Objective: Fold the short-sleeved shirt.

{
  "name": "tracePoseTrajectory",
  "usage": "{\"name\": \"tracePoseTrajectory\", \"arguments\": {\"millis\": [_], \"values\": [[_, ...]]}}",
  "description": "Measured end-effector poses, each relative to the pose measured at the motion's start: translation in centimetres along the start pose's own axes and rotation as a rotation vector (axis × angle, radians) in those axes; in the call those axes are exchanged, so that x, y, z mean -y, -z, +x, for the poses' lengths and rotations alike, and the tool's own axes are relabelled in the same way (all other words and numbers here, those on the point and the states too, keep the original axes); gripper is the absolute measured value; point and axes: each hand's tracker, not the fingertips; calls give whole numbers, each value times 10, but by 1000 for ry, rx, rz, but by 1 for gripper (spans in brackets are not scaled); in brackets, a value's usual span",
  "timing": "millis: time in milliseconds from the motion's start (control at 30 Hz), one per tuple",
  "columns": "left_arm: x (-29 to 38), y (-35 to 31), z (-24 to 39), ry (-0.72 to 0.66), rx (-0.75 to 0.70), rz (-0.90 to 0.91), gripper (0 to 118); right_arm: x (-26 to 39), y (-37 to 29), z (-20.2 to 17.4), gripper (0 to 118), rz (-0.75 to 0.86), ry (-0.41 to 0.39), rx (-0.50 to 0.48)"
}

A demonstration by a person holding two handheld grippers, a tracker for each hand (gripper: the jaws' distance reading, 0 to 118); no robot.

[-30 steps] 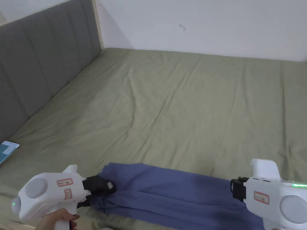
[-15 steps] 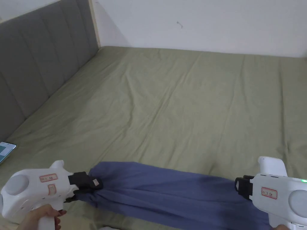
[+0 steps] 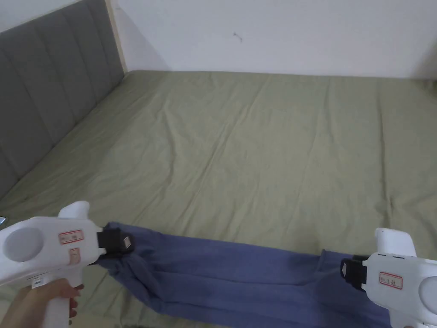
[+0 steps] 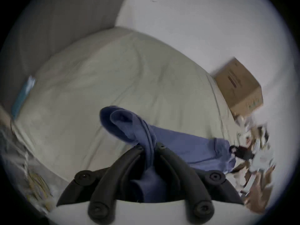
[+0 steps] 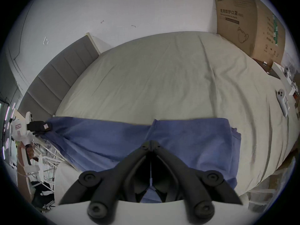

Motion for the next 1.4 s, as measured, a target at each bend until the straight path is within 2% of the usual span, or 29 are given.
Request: {"name": "tracePoseTrajectory", "arguments": {"millis": [233, 333, 367, 500, 533, 567, 667, 700, 733, 767, 800, 833, 967, 1067, 1267, 1400], "values": [[38, 31, 143, 546, 73, 4, 8, 3, -11, 29, 0, 34, 64, 3], [59, 66, 171, 499, 212, -96, 9, 8, -14, 41, 0, 27, 73, 22], [67, 75, 177, 481, 225, -102, 13, 10, -16, 45, 0, 30, 81, 29], [90, 104, 193, 501, 295, -168, 94, 15, -25, 65, 0, 37, 155, 13], [93, 108, 194, 474, 302, -198, 102, 16, -26, 69, 0, 36, 155, 15], [94, 110, 193, 458, 321, -222, 102, 17, -27, 70, 0, 34, 152, 23], [87, 101, 185, 404, 332, -207, 100, 19, -30, 76, 0, 34, 152, 34], [81, 94, 180, 376, 345, -188, 89, 19, -31, 78, 0, 35, 161, 27], [76, 87, 173, 343, 354, -169, 67, 19, -32, 79, 0, 41, 165, 22], [70, 79, 168, 311, 356, -150, 37, 19, -32, 79, 0, 43, 166, 22], [62, 71, 159, 265, 351, -118, 1, 18, -32, 79, 0, 45, 165, 21], [54, 67, 151, 228, 324, -105, 1, 18, -32, 79, 0, 44, 162, 17], [43, 77, 128, 237, 169, -78, 1, 17, -33, 77, 0, 48, 149, 1], [53, 98, 125, 175, 207, -153, 1, 15, -33, 74, 0, 54, 154, -10], [99, 129, 159, 271, 235, -321, 1, 15, -29, 69, 0, 46, 149, -18], [117, 128, 177, 284, 264, -318, 1, 17, -28, 67, 0, 38, 140, -22]]}}
